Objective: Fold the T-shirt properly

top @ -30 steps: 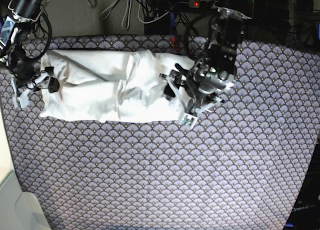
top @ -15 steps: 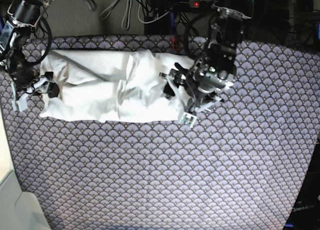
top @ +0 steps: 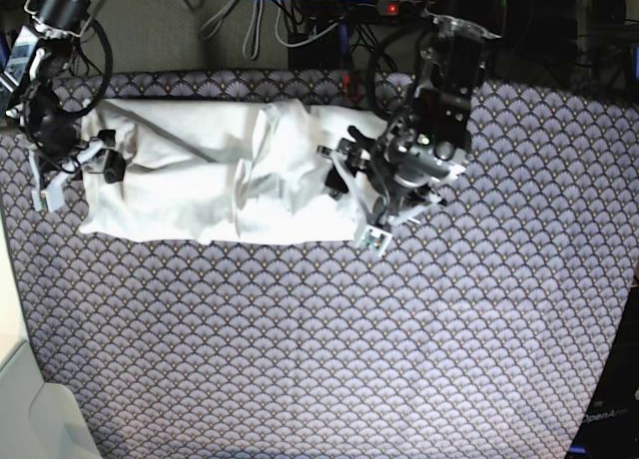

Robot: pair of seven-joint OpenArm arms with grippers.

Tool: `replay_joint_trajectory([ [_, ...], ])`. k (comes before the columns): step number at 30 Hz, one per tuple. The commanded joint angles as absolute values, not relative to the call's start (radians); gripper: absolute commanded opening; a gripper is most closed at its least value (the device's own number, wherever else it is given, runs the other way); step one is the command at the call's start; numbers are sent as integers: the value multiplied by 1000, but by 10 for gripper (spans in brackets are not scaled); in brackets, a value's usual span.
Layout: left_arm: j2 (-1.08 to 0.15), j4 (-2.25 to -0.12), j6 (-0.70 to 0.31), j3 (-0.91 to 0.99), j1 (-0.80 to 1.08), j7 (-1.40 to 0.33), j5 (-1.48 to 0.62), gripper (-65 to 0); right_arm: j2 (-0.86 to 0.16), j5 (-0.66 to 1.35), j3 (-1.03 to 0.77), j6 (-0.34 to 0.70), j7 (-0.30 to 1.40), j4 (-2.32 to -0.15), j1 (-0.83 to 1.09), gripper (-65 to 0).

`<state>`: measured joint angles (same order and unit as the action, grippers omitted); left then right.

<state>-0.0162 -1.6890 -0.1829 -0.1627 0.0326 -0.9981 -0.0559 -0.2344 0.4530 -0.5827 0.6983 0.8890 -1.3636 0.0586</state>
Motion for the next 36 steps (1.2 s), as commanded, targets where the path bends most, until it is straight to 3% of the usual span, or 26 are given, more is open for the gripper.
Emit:
replay_joint_trajectory([
  [1,-12,-1704,-180,-163,16,-986,-58,-270,-236,453,-581,698,915,-1371,56,-243],
  [4,-13,-1704,-180,-163,16,-986,-59,-270,-234,453,-565,698,915,-1371,56,-351],
  [10,-15,-1705,-180,-163,16,-986,-59,-270,-240,453,-483,698,915,-1377,70,-633],
  [11,-15,-1712,-180,-162,18,-986,-61,-270,-240,453,-483,698,915,-1382,76,-650],
  [24,-7,-1758,-180,-162,19,-984,-64,-270,-231,455,-487,698,915,-1681,139,-650],
  [29,-8,-1759,-180,-162,24,-984,-64,-270,-240,596,-484,698,915,-1791,199,-650],
  [36,-5,-1847,-180,-160,33,-984,-64,-270,-236,616,-484,698,917,-1871,239,-650],
])
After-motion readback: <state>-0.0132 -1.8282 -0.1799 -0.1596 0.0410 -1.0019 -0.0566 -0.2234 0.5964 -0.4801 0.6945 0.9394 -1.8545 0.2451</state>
